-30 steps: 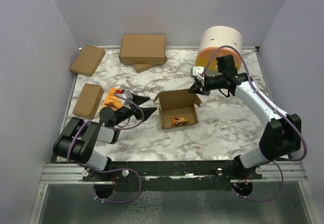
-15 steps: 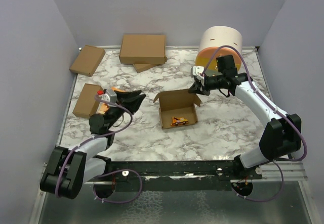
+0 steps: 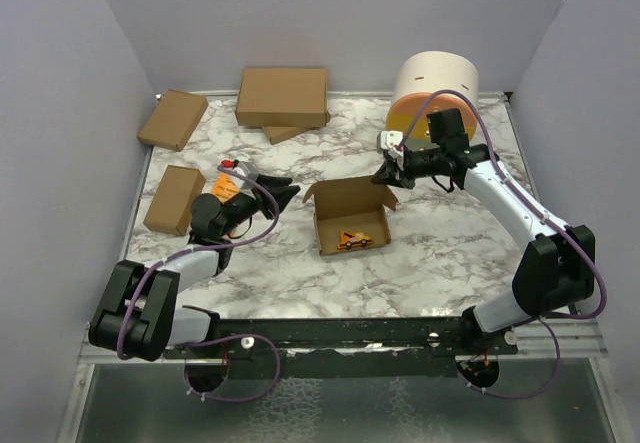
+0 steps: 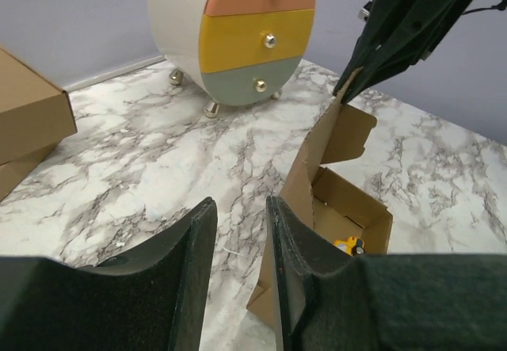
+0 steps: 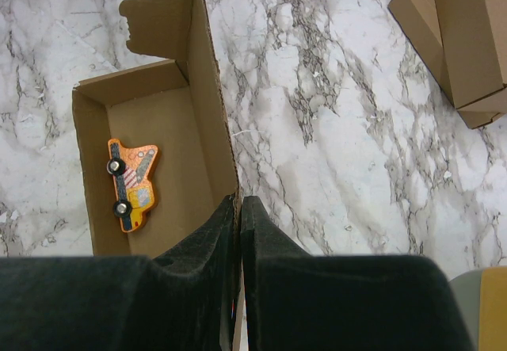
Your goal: Fold the paper box
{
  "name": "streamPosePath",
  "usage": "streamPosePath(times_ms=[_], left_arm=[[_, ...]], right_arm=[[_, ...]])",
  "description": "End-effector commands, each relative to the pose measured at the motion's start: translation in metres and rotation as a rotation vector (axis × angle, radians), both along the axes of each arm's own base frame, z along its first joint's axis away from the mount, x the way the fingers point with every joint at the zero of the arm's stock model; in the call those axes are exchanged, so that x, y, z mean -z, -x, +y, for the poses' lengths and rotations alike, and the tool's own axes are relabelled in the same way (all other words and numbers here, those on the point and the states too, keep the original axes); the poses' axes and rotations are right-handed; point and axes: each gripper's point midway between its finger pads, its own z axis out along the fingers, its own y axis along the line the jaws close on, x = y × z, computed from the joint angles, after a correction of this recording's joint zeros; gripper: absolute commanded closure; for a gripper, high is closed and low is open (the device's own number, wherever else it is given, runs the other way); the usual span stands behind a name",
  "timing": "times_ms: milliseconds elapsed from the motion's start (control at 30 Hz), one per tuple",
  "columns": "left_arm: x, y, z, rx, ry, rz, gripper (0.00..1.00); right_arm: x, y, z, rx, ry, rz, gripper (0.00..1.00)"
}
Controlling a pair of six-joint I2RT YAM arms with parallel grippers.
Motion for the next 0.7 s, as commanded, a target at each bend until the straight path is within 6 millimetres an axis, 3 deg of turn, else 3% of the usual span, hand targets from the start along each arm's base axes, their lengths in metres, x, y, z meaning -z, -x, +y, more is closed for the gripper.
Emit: streamPosePath(times_ms=[0, 233, 667], left_arm=[[-0.004, 0.008, -0.013, 0.079, -0.043, -0.067, 0.65], [-0.001, 0.011, -0.028, 0.149, -0.061, -0.078, 0.60], [0.001, 0.011, -0.039, 0.215, -0.116, -0.142, 0.51]], right_arm=[[-0.007, 0.001, 0.003, -0.006, -0.021, -0.017, 0.93], [-0.006, 0.002, 0.003, -0.007, -0.023, -0.008, 0.93], [-0.004, 0.003, 0.004, -0.012, -0.024, -0.004, 0.93]])
